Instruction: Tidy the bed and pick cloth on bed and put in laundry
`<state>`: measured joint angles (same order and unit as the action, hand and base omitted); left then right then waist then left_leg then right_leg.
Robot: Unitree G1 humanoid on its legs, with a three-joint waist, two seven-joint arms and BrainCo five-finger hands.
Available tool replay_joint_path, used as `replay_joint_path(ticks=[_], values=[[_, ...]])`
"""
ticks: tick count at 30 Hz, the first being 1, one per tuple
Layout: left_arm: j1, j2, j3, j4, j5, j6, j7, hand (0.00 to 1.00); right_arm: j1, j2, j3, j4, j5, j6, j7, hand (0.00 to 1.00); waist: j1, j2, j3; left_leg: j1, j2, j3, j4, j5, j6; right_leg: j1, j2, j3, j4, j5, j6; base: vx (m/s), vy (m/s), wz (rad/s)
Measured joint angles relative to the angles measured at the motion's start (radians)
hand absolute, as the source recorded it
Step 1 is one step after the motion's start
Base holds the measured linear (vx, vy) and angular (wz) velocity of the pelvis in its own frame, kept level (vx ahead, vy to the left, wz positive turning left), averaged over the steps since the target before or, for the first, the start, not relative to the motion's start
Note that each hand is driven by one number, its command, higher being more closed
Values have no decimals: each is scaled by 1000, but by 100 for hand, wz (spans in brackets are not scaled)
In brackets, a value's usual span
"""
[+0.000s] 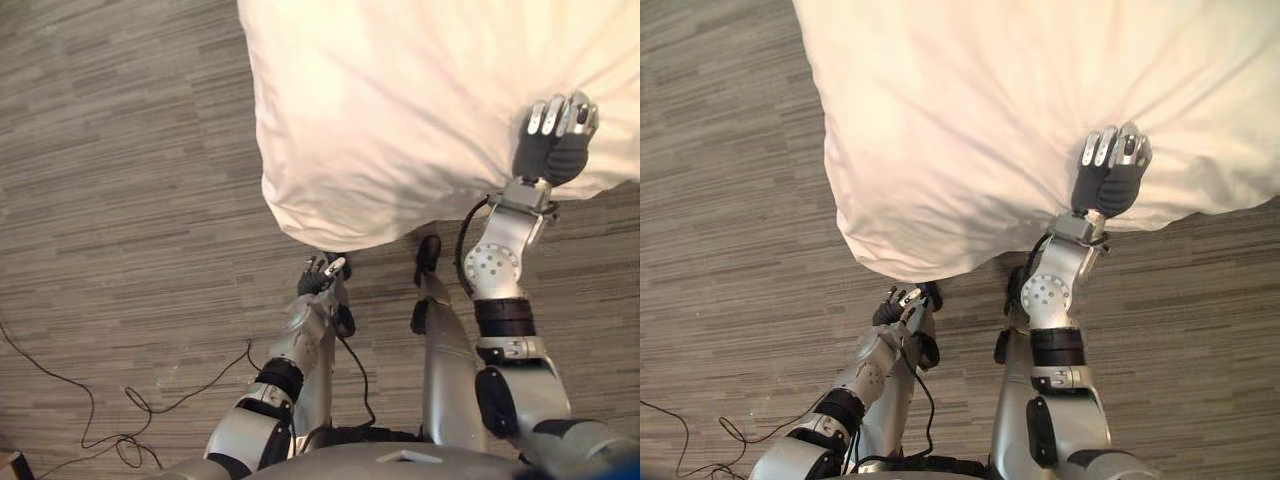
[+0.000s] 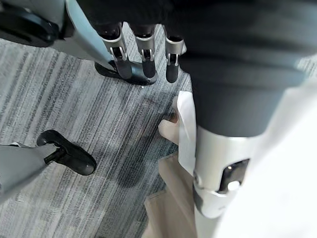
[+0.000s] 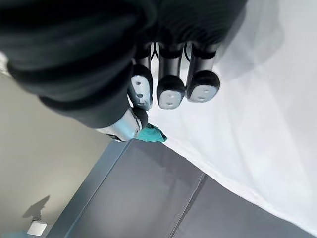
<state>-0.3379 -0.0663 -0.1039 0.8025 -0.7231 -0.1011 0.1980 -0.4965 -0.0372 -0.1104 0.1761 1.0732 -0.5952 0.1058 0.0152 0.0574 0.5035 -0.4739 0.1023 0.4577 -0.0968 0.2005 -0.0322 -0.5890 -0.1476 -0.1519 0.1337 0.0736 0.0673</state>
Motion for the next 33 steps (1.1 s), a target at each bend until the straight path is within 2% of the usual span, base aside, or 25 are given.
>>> replay_joint_path(ticks=[2,6,9,13,18,19,21,23,27,29,31,33], values=[[1,-1,1,-1,2,-3,4,0,78,0,-7,20,1,5,-31,100,-3,-15,2,10,4,2,0,-4,4,20,6,0,-21,5,1,49,-6,-7],[1,-2,3,-1,7,-9,4,0,246,3,-70,272,34,95,-104,100,-10,-23,2,17,10,22,0,-13,9,24,15,12,-34,7,2,68,-11,-14],[1,7,8,-4,8,-24,4,0,354,32,-71,325,45,133,-98,100,-29,-34,8,50,22,52,0,-23,5,41,27,32,-36,16,16,64,-36,-31],[2,0,7,-2,9,-24,3,0,392,17,-76,350,45,156,-63,100,-50,-42,9,91,46,76,0,-31,-4,78,53,43,-52,17,17,28,-59,-20],[5,1,8,5,27,-24,1,0,398,15,-82,407,44,175,-24,100,-50,-50,11,139,60,96,0,-40,-15,119,69,56,-64,17,16,33,-38,-15],[7,1,8,5,35,-24,-5,0,404,18,-89,411,42,178,-9,0,-50,-51,11,154,61,98,0,-42,-15,133,71,57,-66,17,17,41,-11,-8],[12,1,10,6,44,-22,-28,0,421,21,-92,412,35,185,14,0,-44,-53,11,181,65,98,0,-47,-20,162,74,57,-68,16,18,44,-3,-3],[19,1,9,7,48,-16,-51,0,434,22,-94,415,-34,200,32,0,-33,-57,9,214,68,98,0,-51,-24,198,77,55,-75,14,20,37,-5,-1],[28,7,7,49,87,-2,-68,0,436,34,-66,454,-206,267,66,0,-25,-80,-10,283,68,87,0,-56,-27,284,79,38,-94,8,18,8,-8,7],[57,20,7,80,132,12,-62,0,439,37,-30,521,-318,303,70,0,-24,-95,-78,291,64,70,0,-56,-28,308,80,26,-107,5,15,28,-6,23],[93,37,8,107,170,23,-53,0,438,34,-2,620,-438,335,64,0,-22,-99,-131,324,59,34,0,-59,-30,375,79,2,-137,-4,4,32,-5,38],[117,46,12,135,191,25,-44,0,435,34,13,690,-494,359,58,0,-18,-101,-168,344,56,22,0,-63,-31,405,81,-1,-146,-13,-4,6,-1,21]])
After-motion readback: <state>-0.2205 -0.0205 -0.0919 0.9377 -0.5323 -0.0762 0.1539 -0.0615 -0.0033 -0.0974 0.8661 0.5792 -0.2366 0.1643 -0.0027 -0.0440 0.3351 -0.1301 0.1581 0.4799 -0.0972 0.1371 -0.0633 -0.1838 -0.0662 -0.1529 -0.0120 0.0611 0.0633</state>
